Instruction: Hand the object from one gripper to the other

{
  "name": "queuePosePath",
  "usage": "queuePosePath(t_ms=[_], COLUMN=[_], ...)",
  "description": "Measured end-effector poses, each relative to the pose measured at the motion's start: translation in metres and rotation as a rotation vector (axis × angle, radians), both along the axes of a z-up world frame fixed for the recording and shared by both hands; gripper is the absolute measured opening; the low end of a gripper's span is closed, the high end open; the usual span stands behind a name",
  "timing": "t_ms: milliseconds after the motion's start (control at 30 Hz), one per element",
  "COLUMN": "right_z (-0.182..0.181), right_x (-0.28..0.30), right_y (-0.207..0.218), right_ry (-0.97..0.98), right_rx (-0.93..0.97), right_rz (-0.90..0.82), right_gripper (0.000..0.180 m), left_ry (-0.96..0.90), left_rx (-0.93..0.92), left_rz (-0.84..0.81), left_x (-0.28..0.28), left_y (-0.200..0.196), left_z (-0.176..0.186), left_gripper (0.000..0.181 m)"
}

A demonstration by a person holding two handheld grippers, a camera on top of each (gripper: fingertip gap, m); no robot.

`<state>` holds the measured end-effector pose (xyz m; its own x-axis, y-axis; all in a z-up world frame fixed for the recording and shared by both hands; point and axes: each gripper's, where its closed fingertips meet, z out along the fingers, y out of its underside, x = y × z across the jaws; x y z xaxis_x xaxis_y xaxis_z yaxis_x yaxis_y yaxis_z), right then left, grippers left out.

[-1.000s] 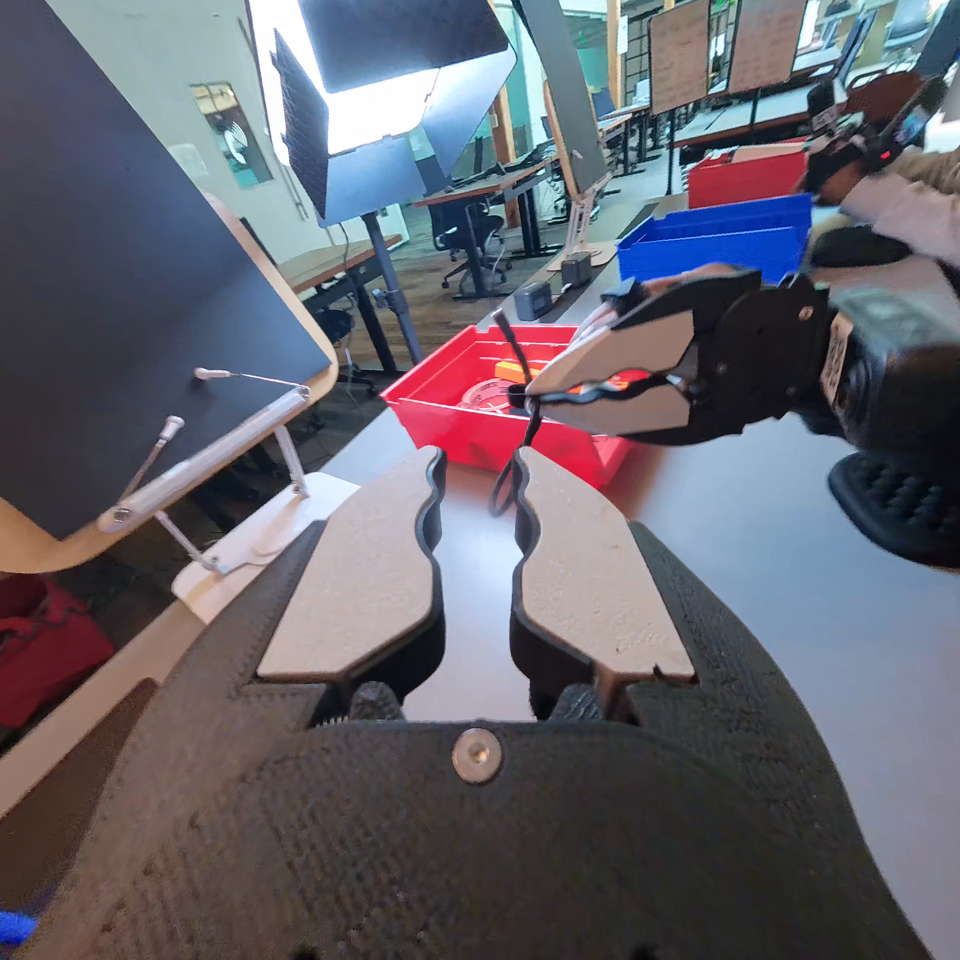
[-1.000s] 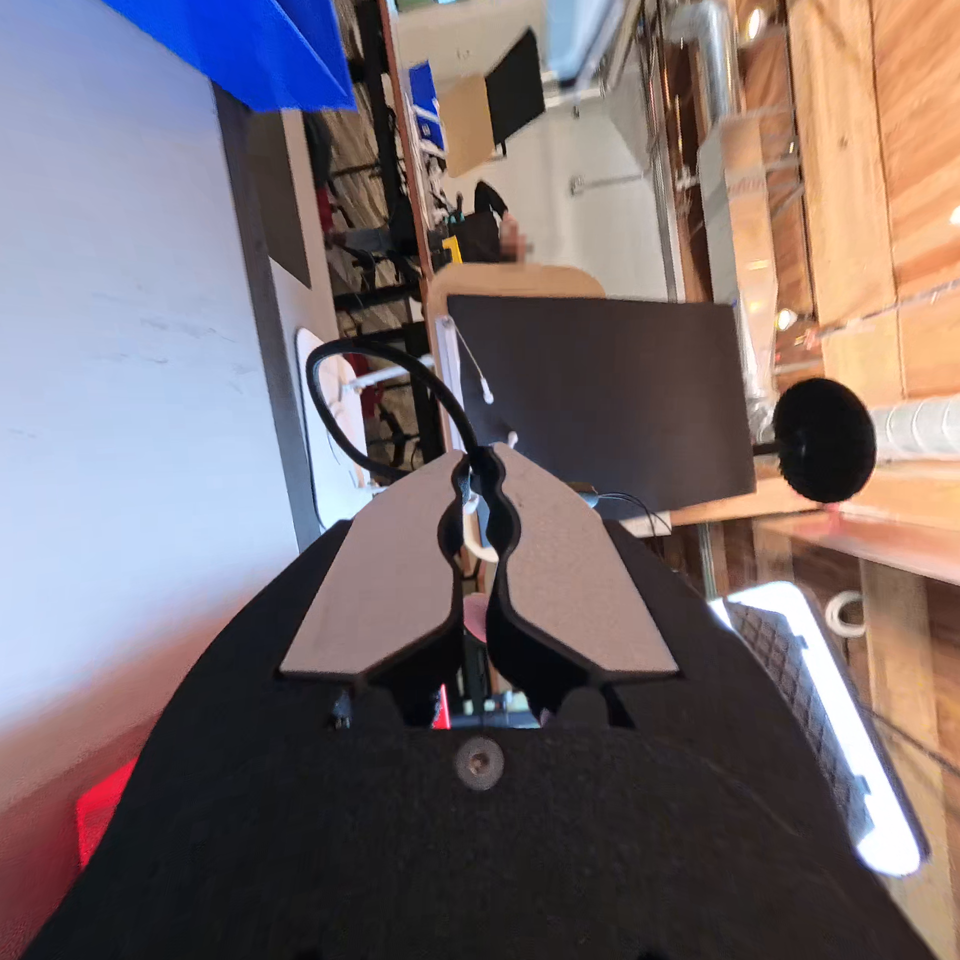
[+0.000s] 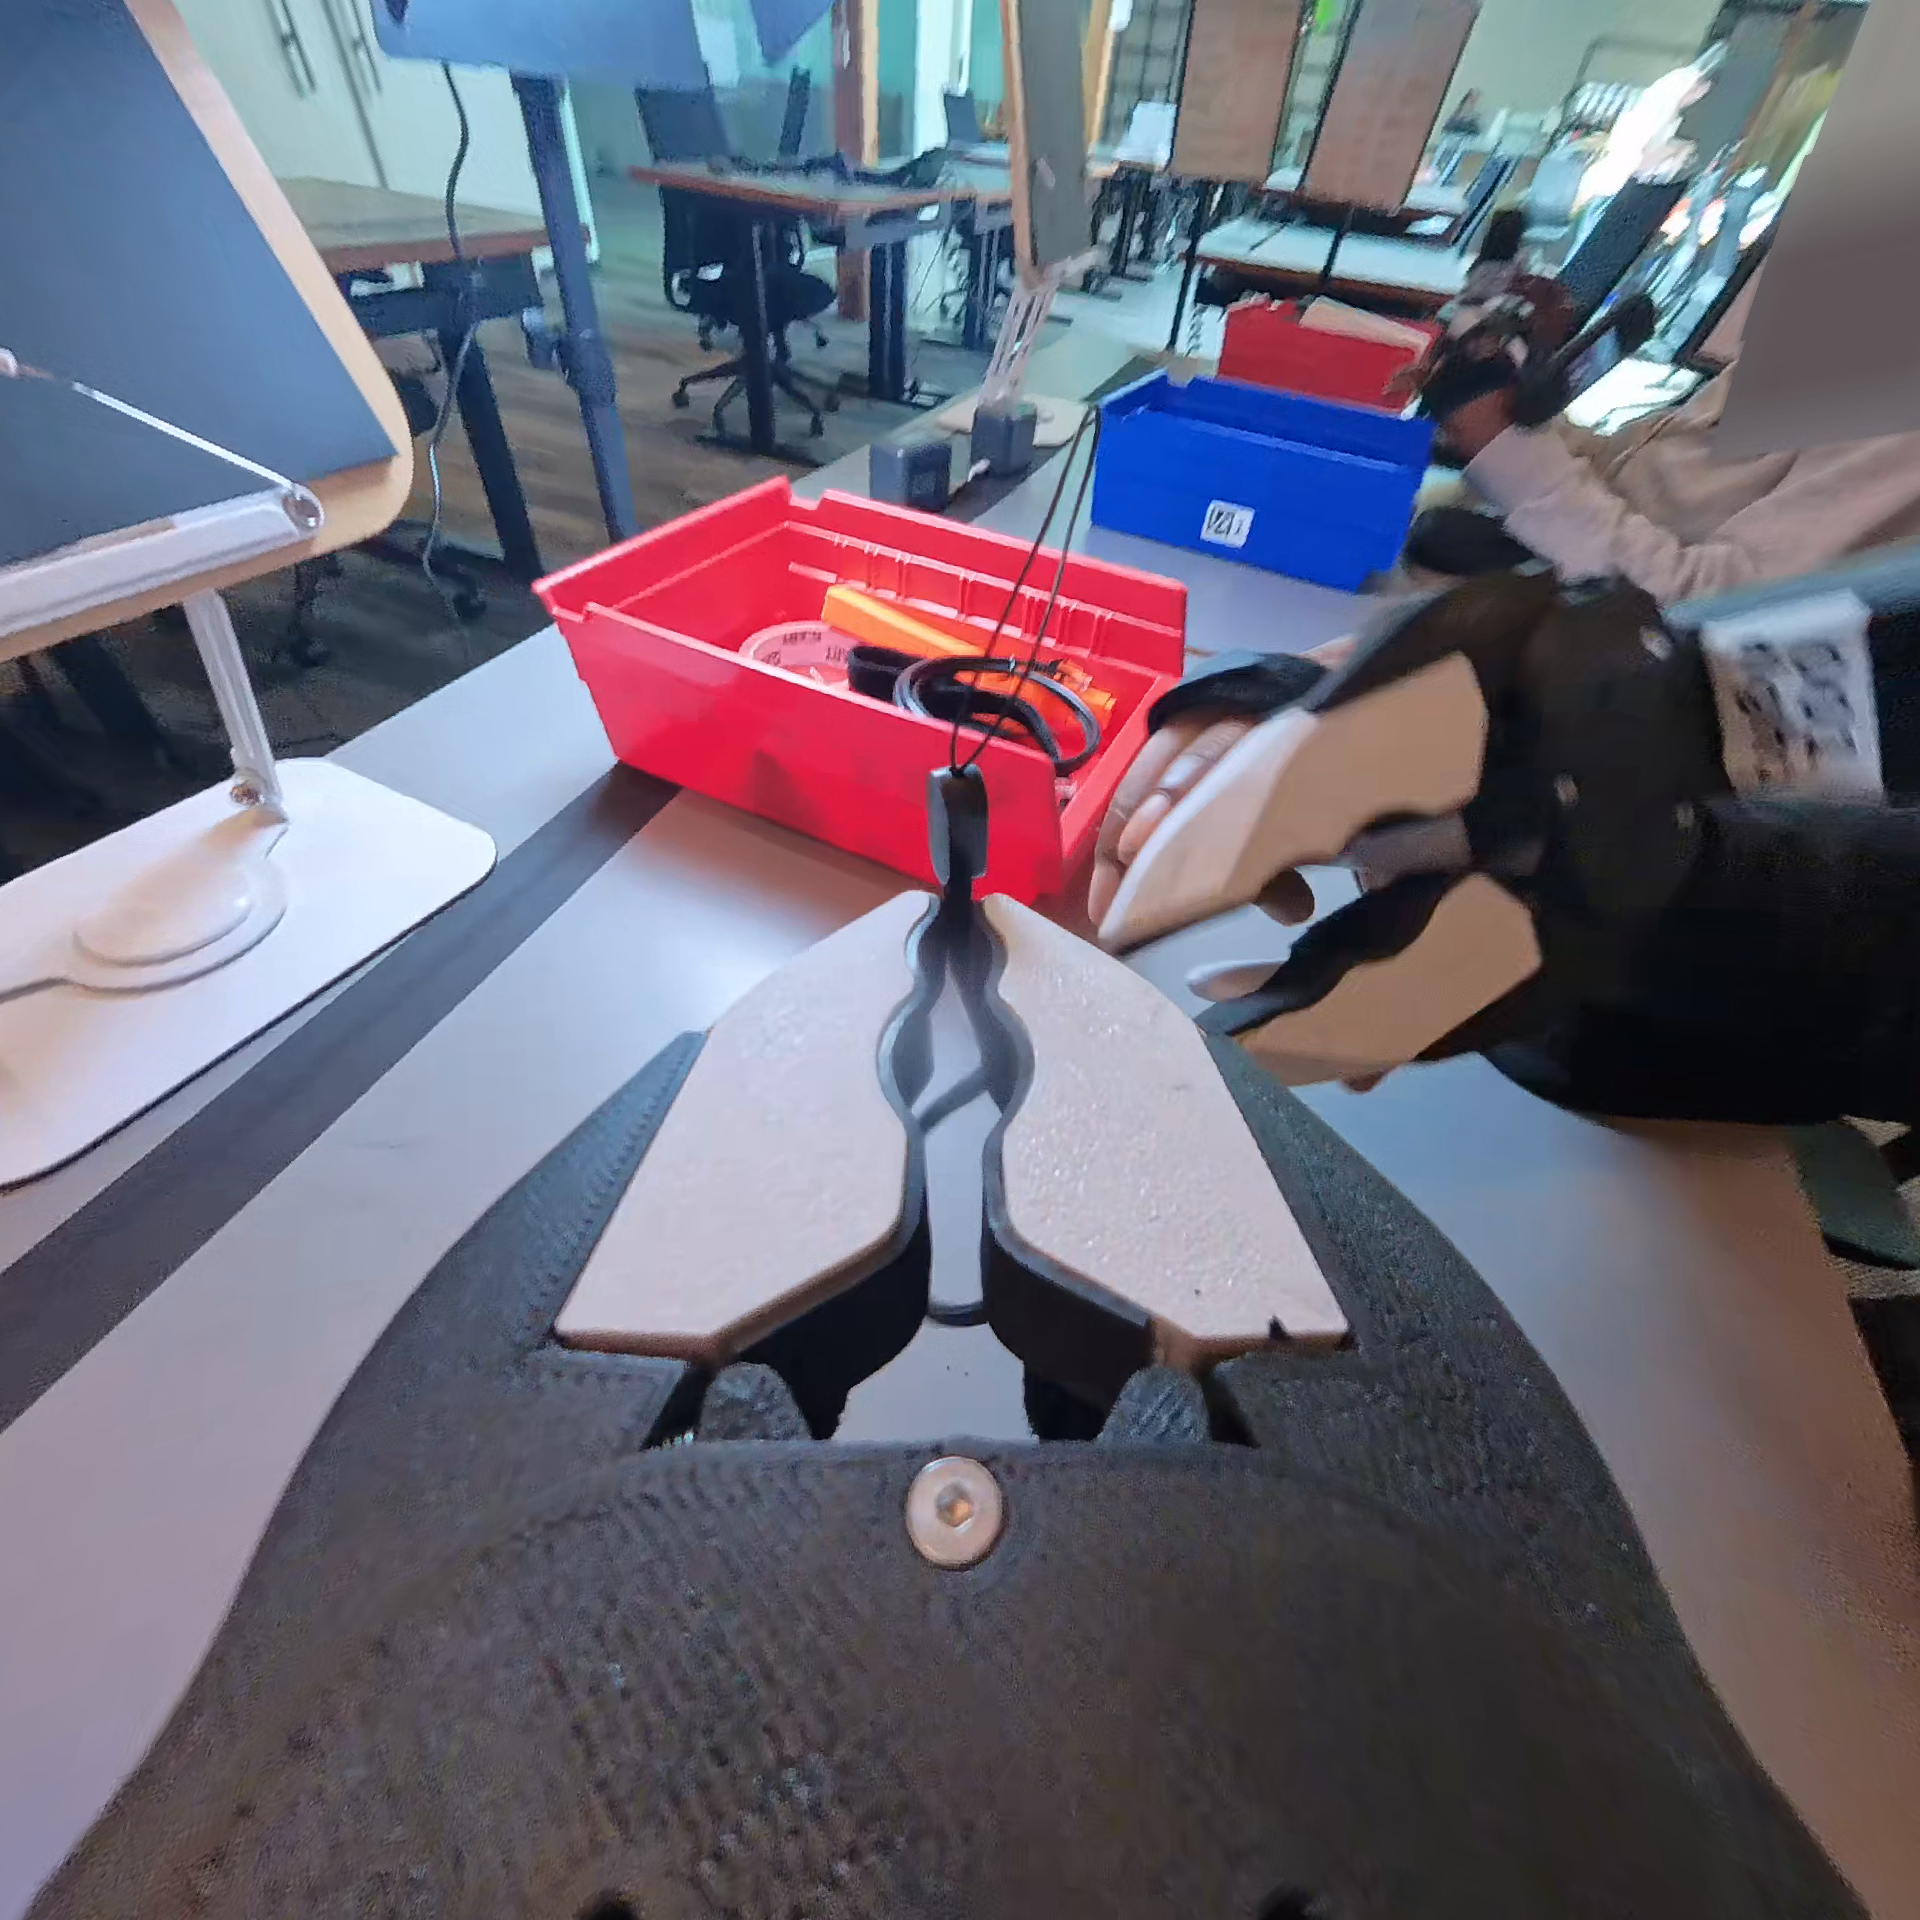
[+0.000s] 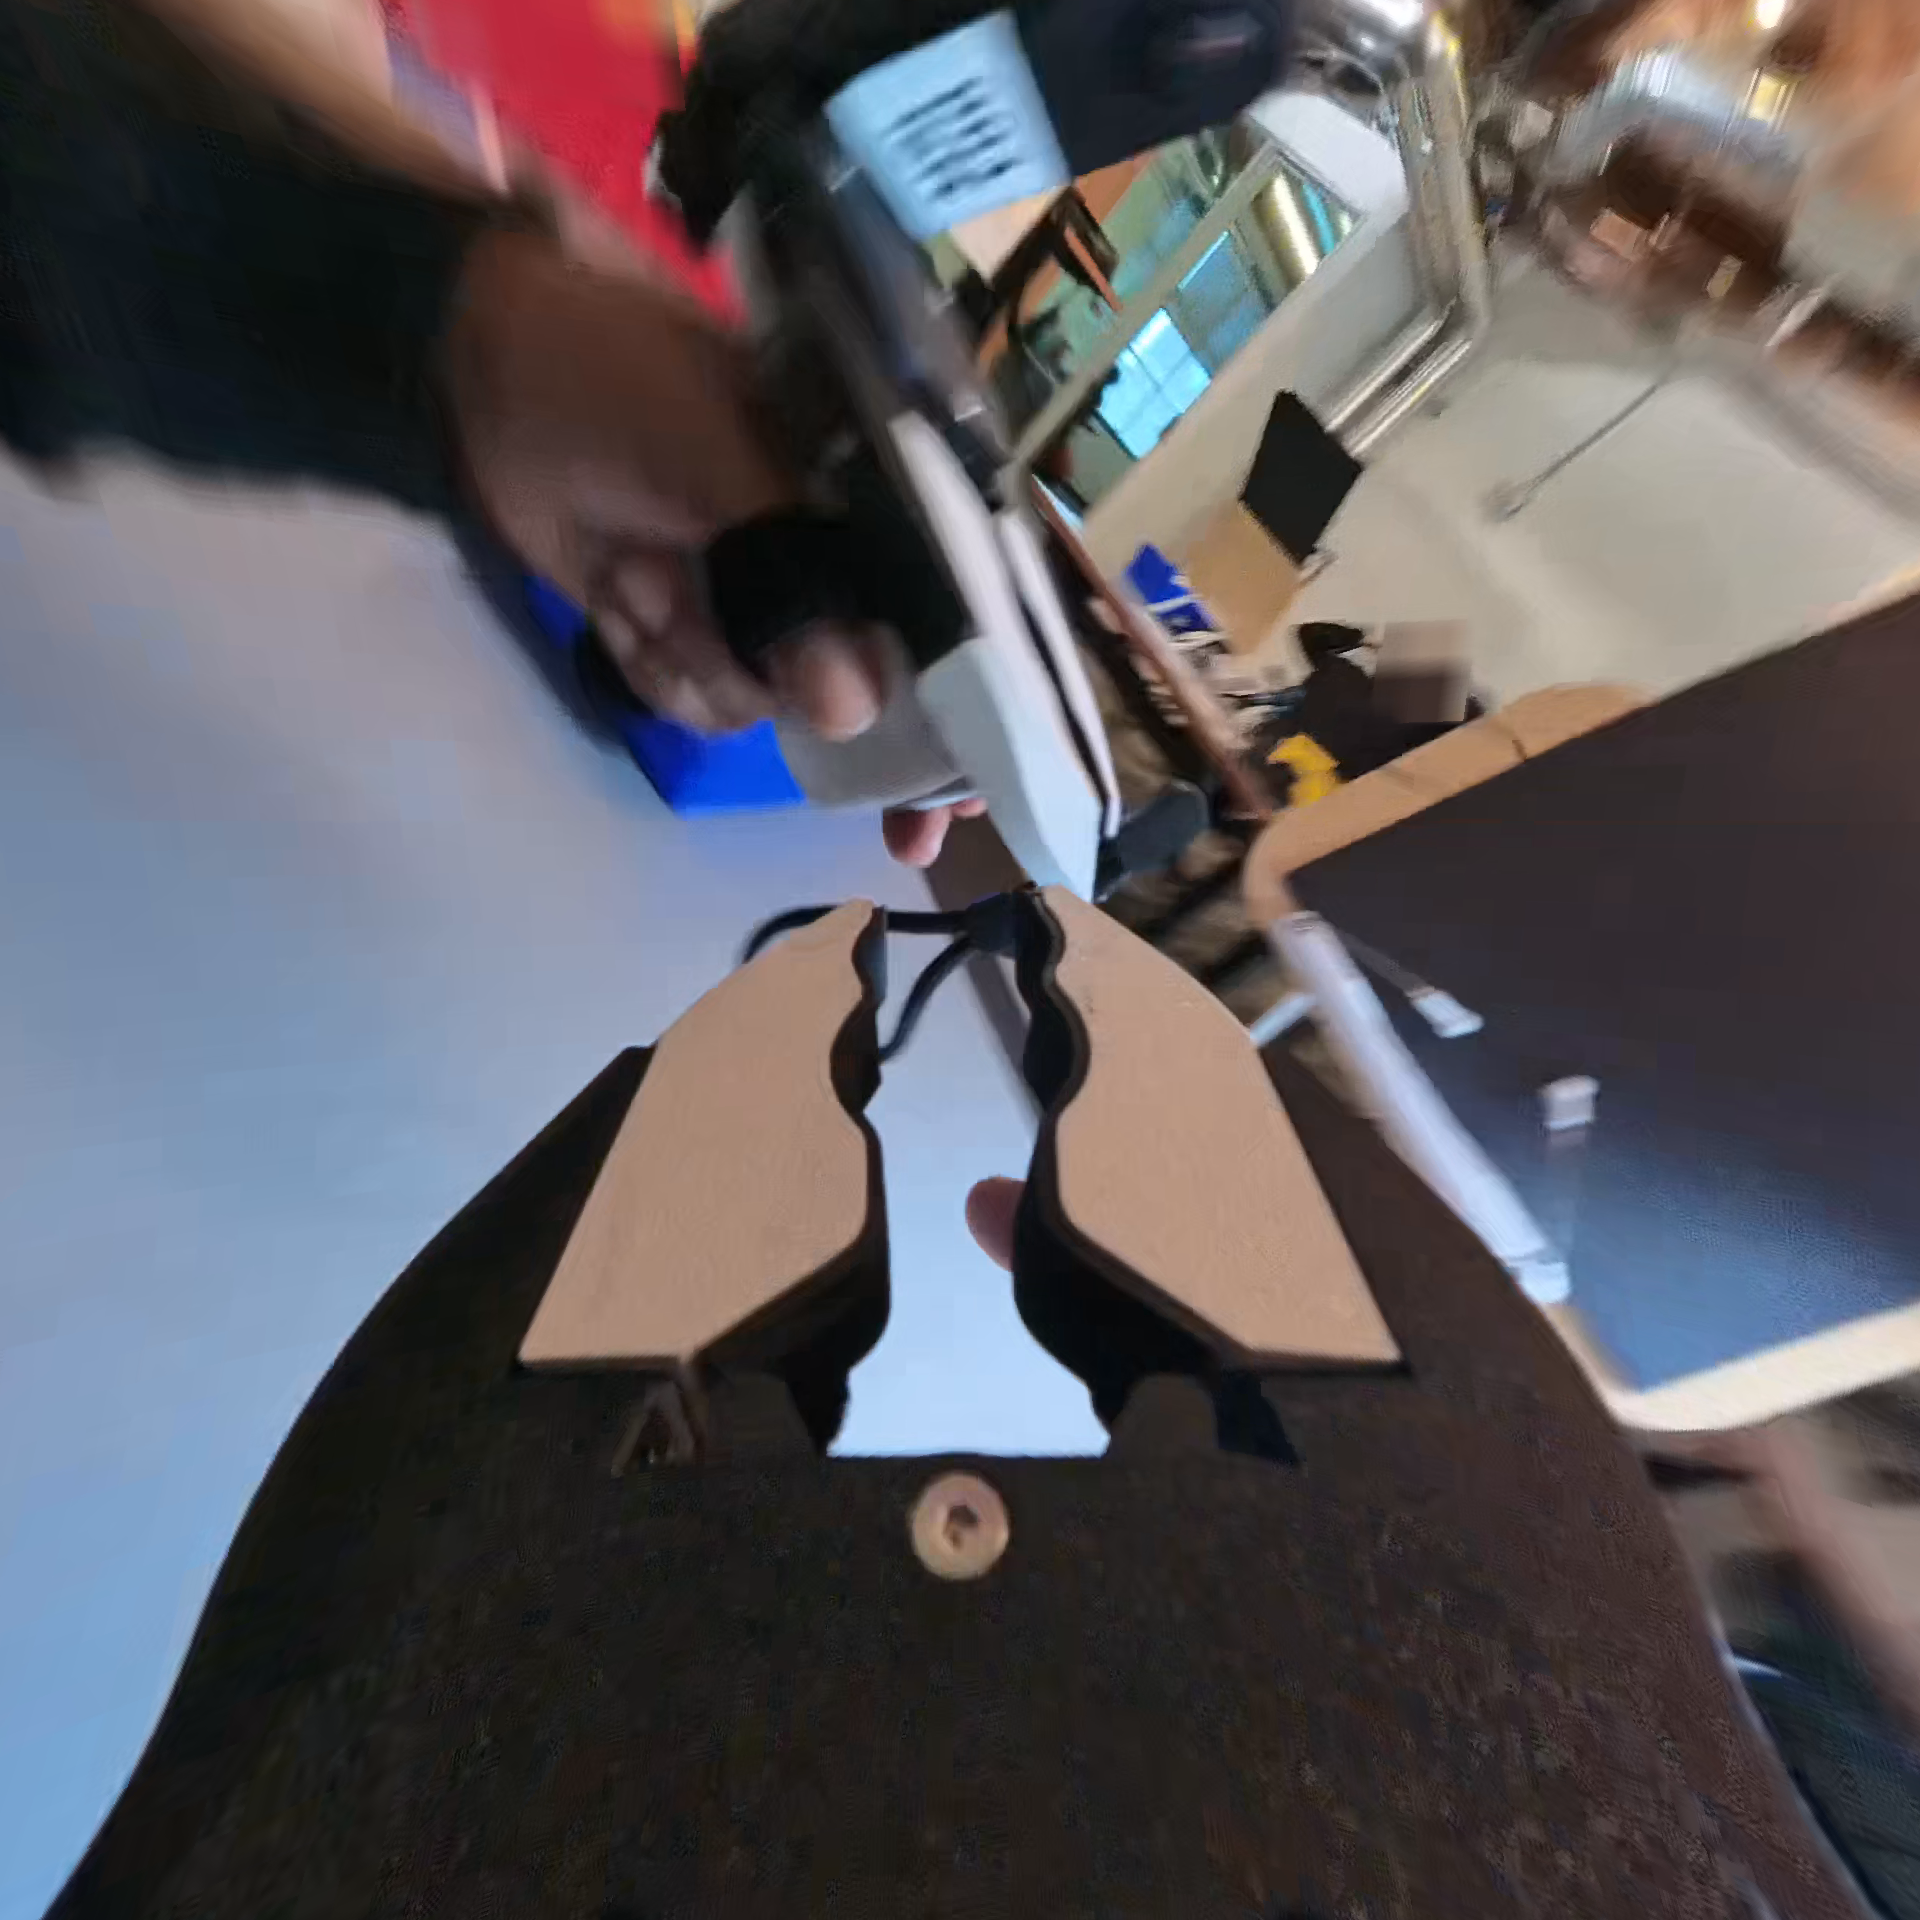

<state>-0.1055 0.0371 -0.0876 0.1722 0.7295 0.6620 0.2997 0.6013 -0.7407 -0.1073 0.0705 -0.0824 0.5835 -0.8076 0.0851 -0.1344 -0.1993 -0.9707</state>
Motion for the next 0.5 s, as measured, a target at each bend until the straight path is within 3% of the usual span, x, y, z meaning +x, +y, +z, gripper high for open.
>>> queuePosePath(t_ms=[33, 100, 200, 267, 400, 500], right_z=[0.009, 0.020, 0.021, 0.017, 0.017, 0.019], right_x=[0.002, 0.008, 0.011, 0.008, 0.005, 0.005], right_y=[-0.001, -0.001, -0.001, -0.009, -0.013, -0.014], right_ry=[0.062, 0.154, 0.194, 0.173, 0.193, 0.204], right_rx=[-0.167, -0.456, -0.680, -0.763, -0.823, -0.845], right_rz=[0.042, 0.130, 0.213, 0.273, 0.301, 0.319], right_gripper=[0.028, 0.030, 0.034, 0.033, 0.013, 0.011], left_ry=[-0.020, -0.065, -0.109, -0.119, -0.125, -0.142], left_rx=[0.005, 0.021, 0.041, 0.042, 0.049, 0.052], left_rz=[-0.015, -0.080, -0.156, -0.179, -0.218, -0.227], left_x=[-0.001, 0.003, 0.013, 0.019, 0.026, 0.027], left_y=[-0.002, -0.011, -0.023, -0.028, -0.036, -0.039], left_z=[0.004, 0.013, 0.022, 0.025, 0.029, 0.033], left_gripper=[0.003, 0.003, 0.003, 0.003, 0.003, 0.003])
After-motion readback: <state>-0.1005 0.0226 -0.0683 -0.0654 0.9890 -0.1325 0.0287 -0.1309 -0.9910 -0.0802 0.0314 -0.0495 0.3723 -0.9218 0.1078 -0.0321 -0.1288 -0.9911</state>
